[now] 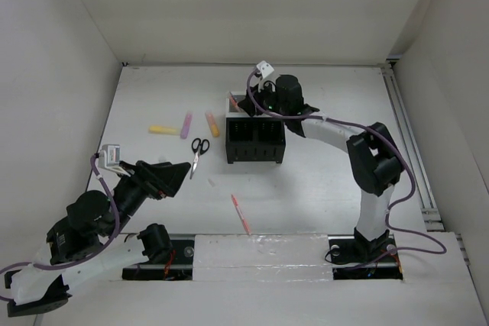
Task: Sort the stationery into containers
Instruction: Place the stationery into the container, then grab a piece of stationery with the right arm
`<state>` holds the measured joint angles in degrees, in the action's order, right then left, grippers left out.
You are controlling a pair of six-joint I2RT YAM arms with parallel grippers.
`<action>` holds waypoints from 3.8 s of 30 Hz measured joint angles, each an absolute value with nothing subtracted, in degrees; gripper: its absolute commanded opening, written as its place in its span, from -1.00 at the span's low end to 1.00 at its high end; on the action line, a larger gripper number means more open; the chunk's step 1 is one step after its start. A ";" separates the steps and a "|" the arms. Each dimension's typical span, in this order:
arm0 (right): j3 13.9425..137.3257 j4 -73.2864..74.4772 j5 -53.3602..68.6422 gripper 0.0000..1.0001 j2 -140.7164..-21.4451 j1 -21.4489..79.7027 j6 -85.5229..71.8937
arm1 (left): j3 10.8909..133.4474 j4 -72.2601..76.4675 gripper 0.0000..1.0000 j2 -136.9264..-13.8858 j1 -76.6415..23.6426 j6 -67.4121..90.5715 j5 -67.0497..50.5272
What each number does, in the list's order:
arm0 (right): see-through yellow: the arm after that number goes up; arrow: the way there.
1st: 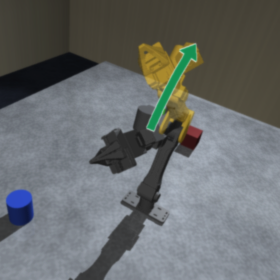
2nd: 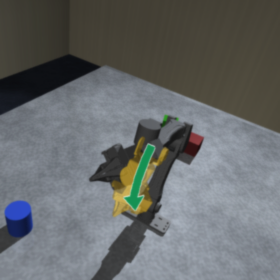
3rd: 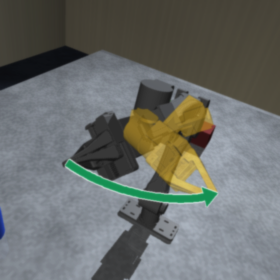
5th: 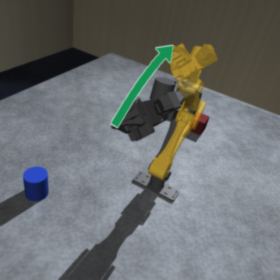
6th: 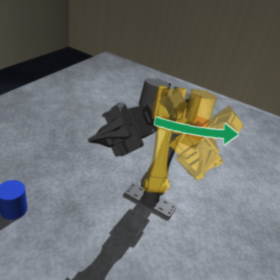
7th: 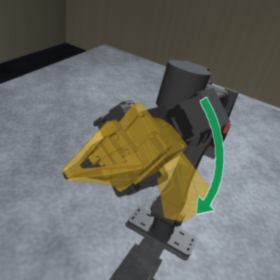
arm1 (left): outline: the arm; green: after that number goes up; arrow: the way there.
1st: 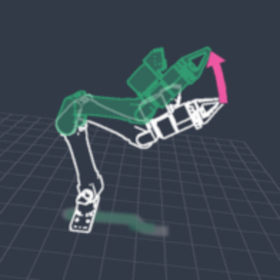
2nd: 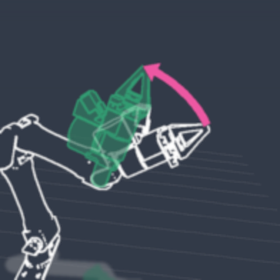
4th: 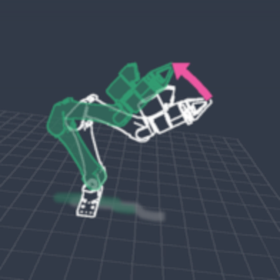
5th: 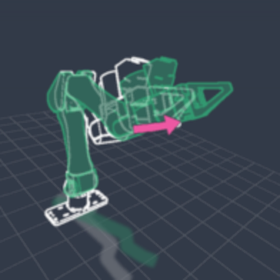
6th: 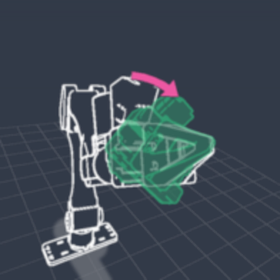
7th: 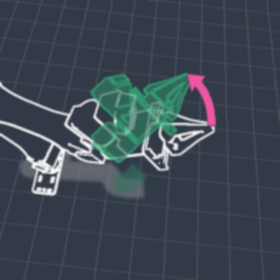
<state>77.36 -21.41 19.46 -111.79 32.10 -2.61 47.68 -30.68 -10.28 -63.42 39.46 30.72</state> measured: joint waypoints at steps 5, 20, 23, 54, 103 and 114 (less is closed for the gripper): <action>74.87 -20.88 18.74 0.24 -103.61 33.17 -2.59 | 47.68 -30.72 1.00 -10.50 -63.44 39.51 31.03; 66.59 13.39 -14.59 1.00 -78.83 60.45 -16.82 | 52.49 -50.26 1.00 -20.67 -63.44 62.41 47.99; 62.28 19.11 -17.23 0.91 -74.22 63.70 -20.82 | 54.41 -55.46 1.00 -29.17 -63.42 68.03 49.67; 49.41 21.50 -21.28 0.82 -76.90 75.81 -37.12 | 51.31 -25.54 1.00 -54.35 -11.66 50.43 19.40; 63.86 23.14 -20.73 -0.91 -104.07 76.18 -34.81 | 47.77 -29.65 1.00 -45.15 -4.93 34.96 0.69; 62.50 27.44 -22.90 -1.00 -99.61 76.20 -34.96 | 47.77 -30.15 1.00 -42.74 -4.93 35.51 0.05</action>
<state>62.50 27.44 -22.90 -99.61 76.20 -34.96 47.77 -30.15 -42.74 -4.93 35.51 0.05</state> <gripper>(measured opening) 0.106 0.997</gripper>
